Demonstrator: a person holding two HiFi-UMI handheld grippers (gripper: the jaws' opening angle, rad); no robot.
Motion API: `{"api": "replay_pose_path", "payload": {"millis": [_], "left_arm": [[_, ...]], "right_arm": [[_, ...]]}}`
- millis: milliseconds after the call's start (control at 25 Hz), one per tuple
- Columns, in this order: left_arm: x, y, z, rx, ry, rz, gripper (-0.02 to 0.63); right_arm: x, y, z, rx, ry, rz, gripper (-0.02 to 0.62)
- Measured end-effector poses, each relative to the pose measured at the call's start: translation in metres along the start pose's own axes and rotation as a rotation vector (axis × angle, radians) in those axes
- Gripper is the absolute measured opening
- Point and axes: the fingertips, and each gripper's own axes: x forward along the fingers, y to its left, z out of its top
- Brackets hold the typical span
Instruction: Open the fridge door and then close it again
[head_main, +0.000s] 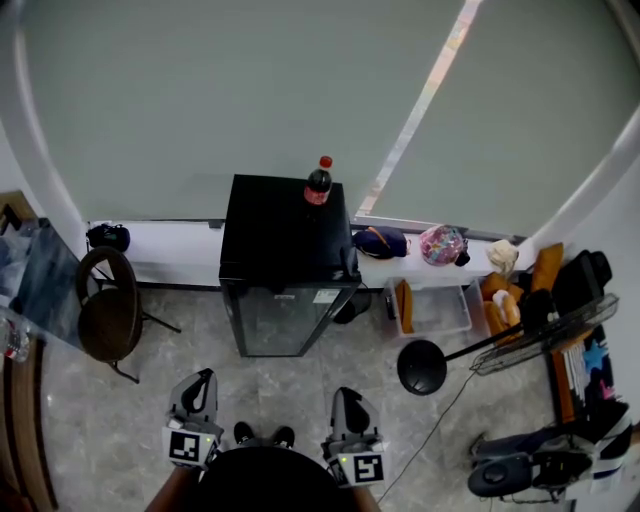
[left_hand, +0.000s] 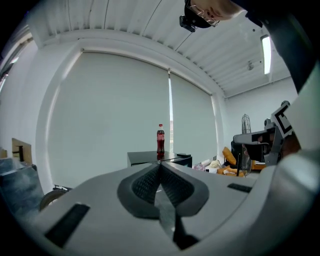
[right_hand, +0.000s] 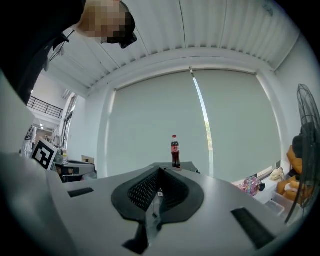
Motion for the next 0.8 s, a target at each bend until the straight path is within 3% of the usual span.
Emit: {"api": "replay_pose_path", "payload": {"millis": [800], "left_arm": [[-0.009,-0.013,0.01,0.029,-0.032,0.007,0.007]], "right_arm": [[-0.011,0.003,0.009,-0.034,-0.035,0.025,0.011]]}}
